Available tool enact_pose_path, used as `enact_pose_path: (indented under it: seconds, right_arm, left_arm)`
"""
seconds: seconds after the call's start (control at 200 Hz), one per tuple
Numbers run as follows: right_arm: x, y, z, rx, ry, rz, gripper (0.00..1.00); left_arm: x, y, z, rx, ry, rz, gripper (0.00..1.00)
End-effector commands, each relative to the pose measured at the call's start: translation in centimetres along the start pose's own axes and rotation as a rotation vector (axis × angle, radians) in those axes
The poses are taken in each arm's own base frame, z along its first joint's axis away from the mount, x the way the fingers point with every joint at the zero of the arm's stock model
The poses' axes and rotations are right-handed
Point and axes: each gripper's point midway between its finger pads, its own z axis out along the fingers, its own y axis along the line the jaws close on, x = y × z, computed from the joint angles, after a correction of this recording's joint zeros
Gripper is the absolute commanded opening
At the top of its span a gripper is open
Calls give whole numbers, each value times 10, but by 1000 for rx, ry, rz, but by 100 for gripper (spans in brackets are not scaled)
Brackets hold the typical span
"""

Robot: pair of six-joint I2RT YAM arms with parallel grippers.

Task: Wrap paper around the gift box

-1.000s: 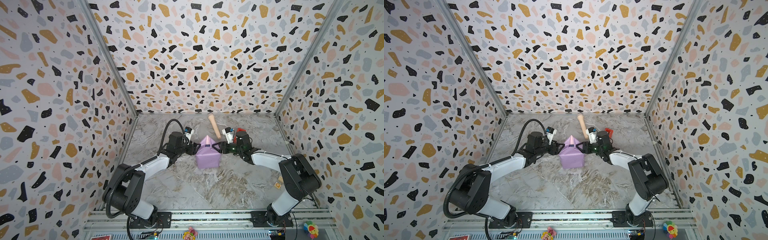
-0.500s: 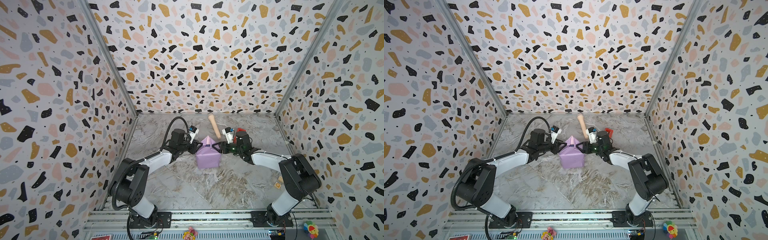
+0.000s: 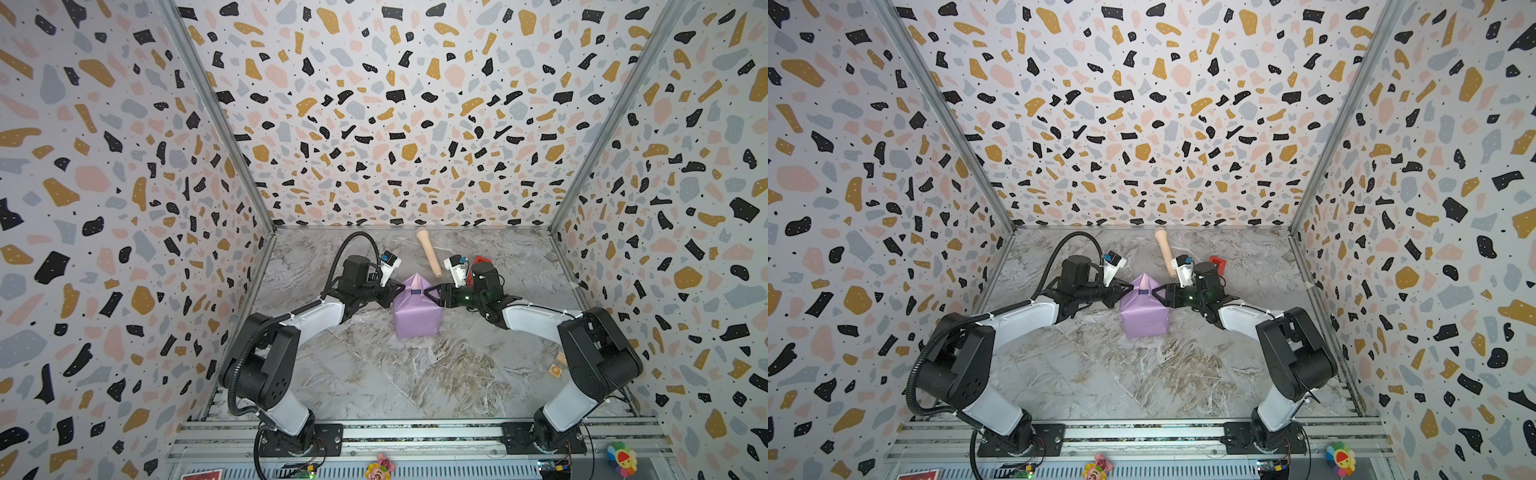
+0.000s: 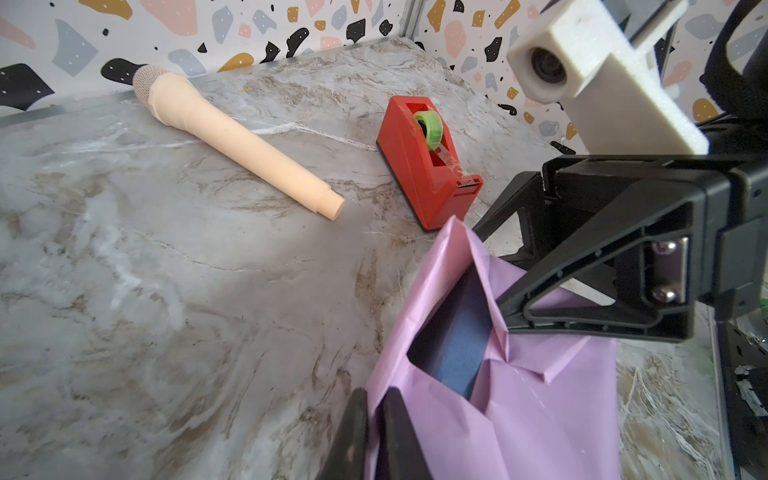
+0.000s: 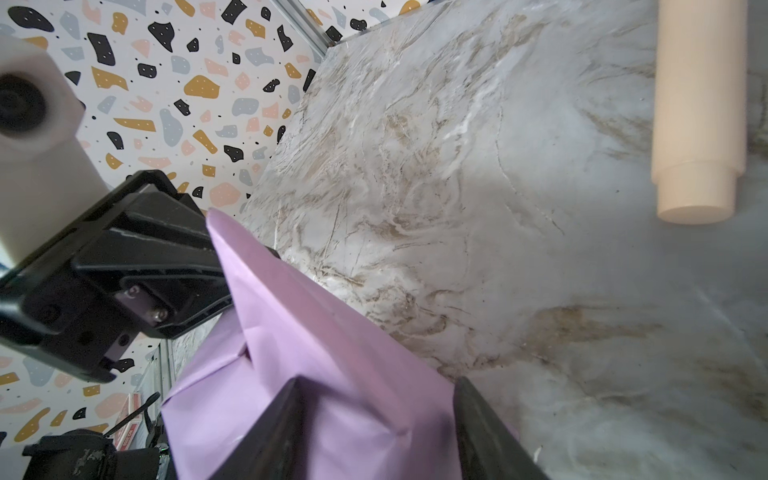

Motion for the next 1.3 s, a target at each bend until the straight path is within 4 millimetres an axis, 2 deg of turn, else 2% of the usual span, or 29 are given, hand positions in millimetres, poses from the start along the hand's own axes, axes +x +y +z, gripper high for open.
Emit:
enact_pose_path:
  seconds: [0.0, 0.1, 0.275, 0.601, 0.851, 1.091, 1.296]
  right_arm:
    - [30, -14, 2, 53, 96, 36, 58]
    - [30, -14, 1, 59, 96, 35, 58]
    - [29, -6, -3, 49, 88, 28, 58]
    - [42, 9, -20, 28, 56, 46, 58]
    - [23, 7, -34, 54, 16, -40, 65]
    - [2, 10, -44, 3, -8, -41, 69]
    - [-4, 1, -39, 11, 0, -25, 67]
  left_arm:
    - [-11, -15, 3, 78, -19, 43, 5]
    - [-12, -16, 3, 84, -17, 58, 0]
    - [-12, -19, 2, 99, -14, 74, 0]
    - [-7, -34, -3, 172, -2, 155, 0]
    - [-2, -37, -5, 193, 10, 191, 0]
    - [-3, -38, -5, 192, 7, 198, 0]
    - [-4, -38, -6, 191, 3, 198, 0]
